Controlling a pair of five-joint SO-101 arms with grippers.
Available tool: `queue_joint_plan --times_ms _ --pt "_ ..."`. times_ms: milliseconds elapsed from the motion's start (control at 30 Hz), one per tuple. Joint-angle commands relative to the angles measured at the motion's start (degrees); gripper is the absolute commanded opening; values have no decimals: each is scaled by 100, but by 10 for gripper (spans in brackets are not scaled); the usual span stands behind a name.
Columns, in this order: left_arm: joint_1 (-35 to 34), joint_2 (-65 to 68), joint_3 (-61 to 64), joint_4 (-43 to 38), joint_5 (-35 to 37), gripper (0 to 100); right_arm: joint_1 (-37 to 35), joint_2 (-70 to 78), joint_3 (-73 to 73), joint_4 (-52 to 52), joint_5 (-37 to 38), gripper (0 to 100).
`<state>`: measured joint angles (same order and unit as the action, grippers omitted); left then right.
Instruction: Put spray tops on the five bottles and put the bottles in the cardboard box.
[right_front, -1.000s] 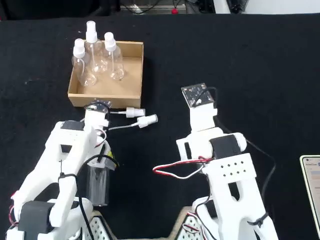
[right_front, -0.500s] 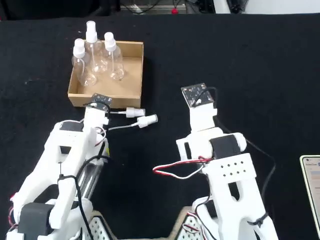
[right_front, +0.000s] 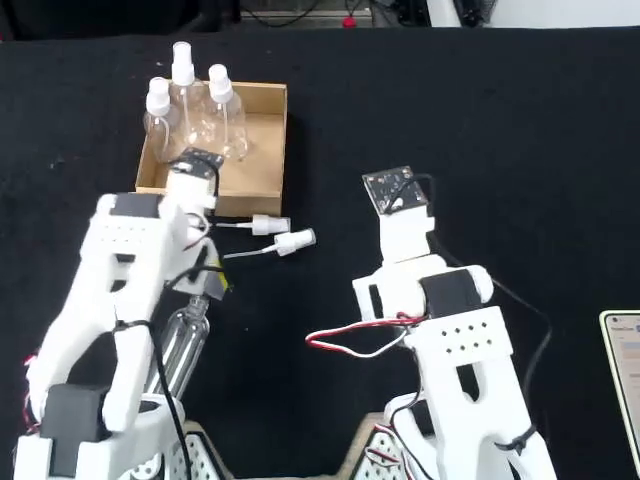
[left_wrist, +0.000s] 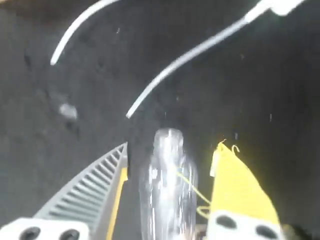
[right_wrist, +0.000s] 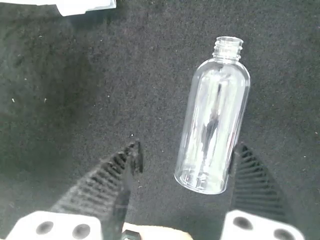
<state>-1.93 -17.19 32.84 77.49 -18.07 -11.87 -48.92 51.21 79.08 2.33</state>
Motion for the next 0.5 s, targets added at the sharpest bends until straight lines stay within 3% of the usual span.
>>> queue_joint_plan --times_ms 0,200,467 --pt "-163 -290 -426 905 -475 294 -88 -75 -330 -97 -9 279" --pt "-321 -835 462 1002 -818 302 -88 -75 -321 -97 -9 279" --pt "-409 -1477 1895 -255 -818 307 -88 -75 -321 -79 -9 279"
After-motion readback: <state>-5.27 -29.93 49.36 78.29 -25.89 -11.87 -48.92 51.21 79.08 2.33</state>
